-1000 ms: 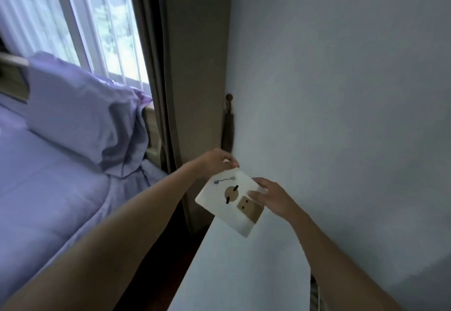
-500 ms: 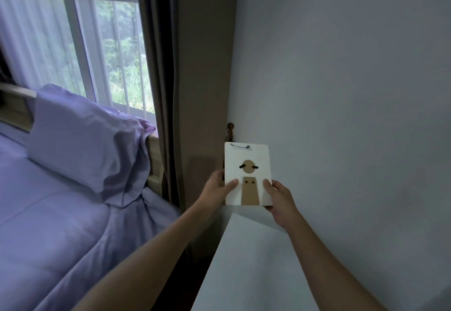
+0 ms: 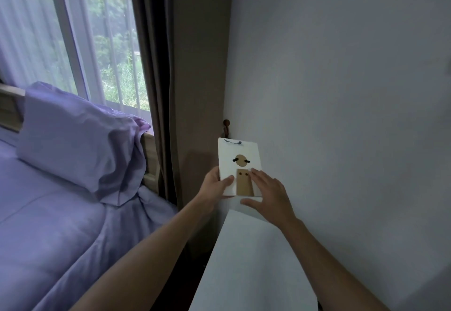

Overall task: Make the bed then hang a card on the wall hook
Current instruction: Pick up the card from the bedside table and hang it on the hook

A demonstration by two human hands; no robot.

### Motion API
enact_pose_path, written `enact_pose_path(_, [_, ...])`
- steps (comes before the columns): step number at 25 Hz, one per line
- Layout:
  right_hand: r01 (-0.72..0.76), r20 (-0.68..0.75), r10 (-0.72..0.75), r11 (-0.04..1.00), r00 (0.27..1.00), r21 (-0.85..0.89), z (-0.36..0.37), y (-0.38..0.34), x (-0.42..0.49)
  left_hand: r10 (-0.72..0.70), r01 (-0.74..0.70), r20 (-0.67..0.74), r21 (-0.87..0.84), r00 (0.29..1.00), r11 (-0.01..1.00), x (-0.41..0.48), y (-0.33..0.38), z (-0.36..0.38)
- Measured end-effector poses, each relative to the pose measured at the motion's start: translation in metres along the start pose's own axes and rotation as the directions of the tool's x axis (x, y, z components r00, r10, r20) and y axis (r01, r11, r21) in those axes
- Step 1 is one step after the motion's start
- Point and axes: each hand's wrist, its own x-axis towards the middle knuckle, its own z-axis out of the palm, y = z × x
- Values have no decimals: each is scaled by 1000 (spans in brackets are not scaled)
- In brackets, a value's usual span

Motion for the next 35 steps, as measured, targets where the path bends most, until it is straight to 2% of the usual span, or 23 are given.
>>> enact_pose_path(2, [-1, -31, 2, 1000, 1000, 4, -2, 0, 2, 10, -11, 14, 35, 1000, 999, -2, 1, -1])
enact_pose_path(8, [102, 114, -93, 992, 989, -78, -19, -9, -7, -34, 33, 39, 28, 999, 999, -9, -8, -6])
enact_pose_path(12, [22, 174, -41, 994, 984, 109, -24, -9, -9, -24, 15, 68, 129, 997, 992, -10, -8, -13])
enact_pose_path(15, [7, 116, -27, 985, 993, 174, -23, -10, -10, -10, 6, 45, 83, 999, 997, -14, -3, -8])
enact_pose_path(18, [-32, 60, 18, 970, 998, 242, -21, -13, -11, 18, -23, 34, 155, 999, 988, -14, 3, -5])
enact_pose_path(20, [-69, 85, 43, 944, 995, 323, -21, -13, -12, 56, -56, 3, 220, 998, 974, -15, 5, -3])
enact_pose_path(21, [-95, 141, 44, 920, 989, 379, -21, -12, -12, 89, -82, -15, 273, 996, 959, -16, 7, -2])
enact_pose_path(23, [-202, 299, 59, 856, 952, 475, -23, -10, -12, 179, -146, -38, 425, 983, 893, -22, 8, 1])
enact_pose_path(24, [-264, 334, 92, 812, 938, 520, -27, -11, -11, 222, -177, -30, 499, 975, 848, -25, 6, 2])
enact_pose_path(25, [-326, 323, 154, 737, 934, 592, -32, -13, -8, 256, -207, -9, 556, 967, 805, -29, 5, 3])
enact_pose_path(27, [-406, 271, 323, 495, 907, 768, -45, -22, 3, 287, -253, 51, 633, 957, 731, -34, -1, 9])
enact_pose_path(28, [-418, 268, 375, 410, 887, 811, -53, -27, 10, 292, -269, 84, 678, 953, 684, -36, -5, 14])
enact_pose_path(29, [-427, 266, 398, 399, 878, 812, -60, -31, 15, 299, -284, 114, 730, 947, 622, -39, -7, 19])
enact_pose_path(33, [-474, 164, 527, 532, 834, 701, -63, -35, 27, 351, -328, 221, 902, 910, 283, -43, -21, 33])
enact_pose_path(35, [-485, 103, 599, 523, 794, 701, -55, -28, 26, 356, -369, 293, 914, 887, 167, -46, -26, 37])
